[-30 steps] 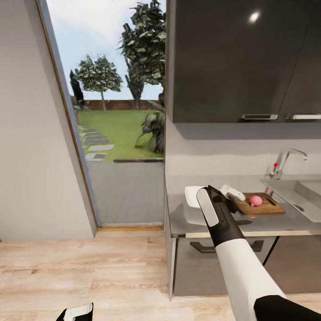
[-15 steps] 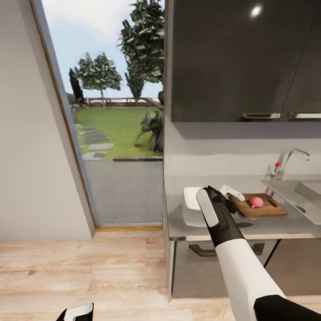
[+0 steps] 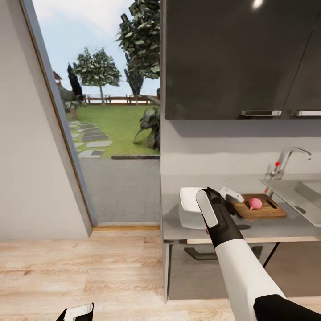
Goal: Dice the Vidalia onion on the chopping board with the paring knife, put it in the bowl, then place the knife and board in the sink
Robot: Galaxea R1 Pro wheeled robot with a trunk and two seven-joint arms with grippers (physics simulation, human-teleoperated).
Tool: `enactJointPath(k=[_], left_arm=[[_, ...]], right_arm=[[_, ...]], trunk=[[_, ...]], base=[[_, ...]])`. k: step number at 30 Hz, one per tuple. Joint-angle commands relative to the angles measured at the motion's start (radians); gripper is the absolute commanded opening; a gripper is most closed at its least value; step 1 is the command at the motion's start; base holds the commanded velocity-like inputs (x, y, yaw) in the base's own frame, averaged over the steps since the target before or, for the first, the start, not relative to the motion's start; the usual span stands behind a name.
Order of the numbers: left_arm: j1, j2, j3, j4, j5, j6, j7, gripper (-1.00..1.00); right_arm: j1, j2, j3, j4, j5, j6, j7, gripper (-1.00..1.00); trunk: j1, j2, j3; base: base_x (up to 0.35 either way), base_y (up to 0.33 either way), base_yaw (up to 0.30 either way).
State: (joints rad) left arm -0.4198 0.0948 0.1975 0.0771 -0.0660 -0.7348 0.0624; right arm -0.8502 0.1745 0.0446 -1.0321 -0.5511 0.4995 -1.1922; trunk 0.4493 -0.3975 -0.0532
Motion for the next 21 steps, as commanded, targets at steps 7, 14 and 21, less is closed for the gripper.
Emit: enactJointPath(k=[7, 14, 21], left_arm=[[-0.002, 0.000, 0.002, 0.004, -0.008, -0.006, 0.006, 1.00], [-0.002, 0.000, 0.002, 0.004, -0.008, -0.006, 0.006, 1.00], [-0.002, -0.001, 0.002, 0.004, -0.008, -0.006, 0.006, 1.00]], right_arm=[[-0.001, 0.000, 0.001, 0.001, -0.004, 0.010, -0.005, 1.00], [-0.001, 0.000, 0.001, 0.000, -0.007, 0.009, 0.014, 1.00], [-0.001, 0.000, 0.001, 0.000, -0.006, 0.010, 0.037, 1.00]], trunk=[[0.001, -0.003, -0.009], [0.001, -0.003, -0.009], [0.001, -0.003, -0.009]], base=[[0.001, -0.059, 0.000], [0.000, -0.008, 0.000], [-0.099, -0.065, 0.000]])
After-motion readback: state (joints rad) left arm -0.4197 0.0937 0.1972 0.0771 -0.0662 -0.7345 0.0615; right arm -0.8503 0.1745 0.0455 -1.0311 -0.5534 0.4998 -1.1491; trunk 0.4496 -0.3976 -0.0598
